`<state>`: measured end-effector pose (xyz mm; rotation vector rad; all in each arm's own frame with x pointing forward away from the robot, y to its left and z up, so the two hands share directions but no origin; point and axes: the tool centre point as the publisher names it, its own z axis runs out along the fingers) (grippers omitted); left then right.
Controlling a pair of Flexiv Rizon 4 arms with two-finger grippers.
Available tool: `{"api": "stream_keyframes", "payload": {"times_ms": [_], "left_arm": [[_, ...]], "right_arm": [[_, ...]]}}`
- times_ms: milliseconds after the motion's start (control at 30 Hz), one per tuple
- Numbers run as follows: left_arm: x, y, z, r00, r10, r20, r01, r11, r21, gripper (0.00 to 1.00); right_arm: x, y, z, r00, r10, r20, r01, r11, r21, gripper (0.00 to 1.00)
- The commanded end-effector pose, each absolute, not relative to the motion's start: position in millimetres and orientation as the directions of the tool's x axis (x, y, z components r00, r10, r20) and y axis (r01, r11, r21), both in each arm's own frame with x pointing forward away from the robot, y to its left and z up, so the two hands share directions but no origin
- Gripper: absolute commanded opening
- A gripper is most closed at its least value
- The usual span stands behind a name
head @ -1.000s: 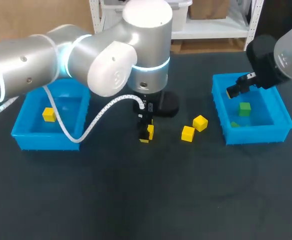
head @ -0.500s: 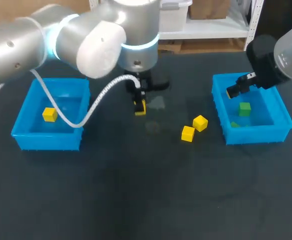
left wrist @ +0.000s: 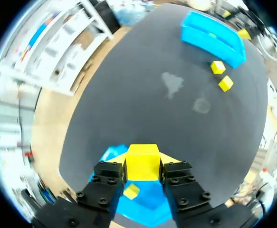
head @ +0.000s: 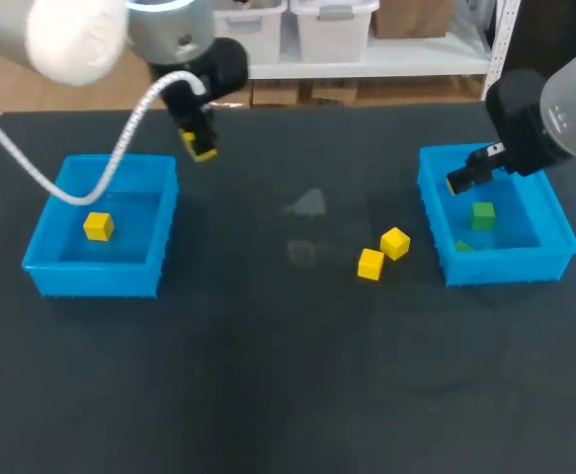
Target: Put the green cubes in the right bin and the yellow cubes in the left bin.
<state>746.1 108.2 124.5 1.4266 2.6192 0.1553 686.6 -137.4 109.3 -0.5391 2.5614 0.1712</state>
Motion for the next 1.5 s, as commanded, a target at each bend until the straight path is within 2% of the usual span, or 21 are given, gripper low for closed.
{"api": "stream_keyframes", "payload": {"times_ms": [33, 100, 467, 500, 533, 567, 600, 733, 933, 1100, 1500], "left_arm": [[706.3, 166.7, 128.0, -0.687, 0.699, -0.199, 0.691, 0.713, 0.117, 0.0], [699.1, 180.7, 124.5, -0.75, 0.622, -0.225, 0.625, 0.778, 0.065, 0.0], [667.7, 227.0, 97.3, -0.858, 0.482, -0.18, 0.484, 0.875, 0.035, 0.0], [667.2, 228.5, 96.3, -0.859, 0.48, -0.179, 0.482, 0.875, 0.035, 0.05], [666.6, 229.1, 95.7, -0.857, 0.486, -0.173, 0.487, 0.872, 0.036, 0.35], [666.6, 229.2, 95.7, -0.855, 0.49, -0.17, 0.491, 0.87, 0.037, 0.77], [666.7, 229.4, 95.3, -0.854, 0.493, -0.169, 0.494, 0.869, 0.037, 1.0], [673.5, 224.5, 97.3, -0.824, 0.541, -0.168, 0.543, 0.839, 0.038, 1.0], [688.8, 193.9, 105.8, -0.712, 0.682, -0.166, 0.684, 0.728, 0.055, 1.0], [699.5, 147.3, 113.8, -0.552, 0.813, -0.188, 0.819, 0.571, 0.063, 1.0], [703.9, 46.4, 132.8, -0.129, 0.96, -0.247, 0.985, 0.152, 0.077, 1.0]], "right_arm": [[683.9, -137.5, 108.4, -0.786, -0.339, -0.517, -0.403, 0.915, 0.013, 1.0], [683.9, -137.5, 108.4, -0.786, -0.339, -0.517, -0.403, 0.915, 0.013, 1.0], [683.9, -137.5, 108.4, -0.786, -0.339, -0.517, -0.403, 0.915, 0.013, 1.0], [683.9, -137.5, 108.4, -0.786, -0.339, -0.517, -0.403, 0.915, 0.013, 1.0], [683.9, -137.5, 108.4, -0.786, -0.339, -0.517, -0.403, 0.915, 0.013, 1.0], [683.9, -137.5, 108.4, -0.786, -0.339, -0.517, -0.403, 0.915, 0.013, 1.0], [683.9, -137.5, 108.4, -0.786, -0.339, -0.517, -0.403, 0.915, 0.013, 1.0], [683.9, -137.5, 108.4, -0.786, -0.339, -0.517, -0.403, 0.915, 0.013, 1.0], [683.9, -137.5, 108.4, -0.786, -0.339, -0.517, -0.403, 0.915, 0.013, 1.0], [683.9, -137.5, 108.4, -0.786, -0.339, -0.517, -0.403, 0.915, 0.013, 1.0], [683.9, -137.5, 108.4, -0.786, -0.339, -0.517, -0.403, 0.915, 0.013, 1.0]]}}
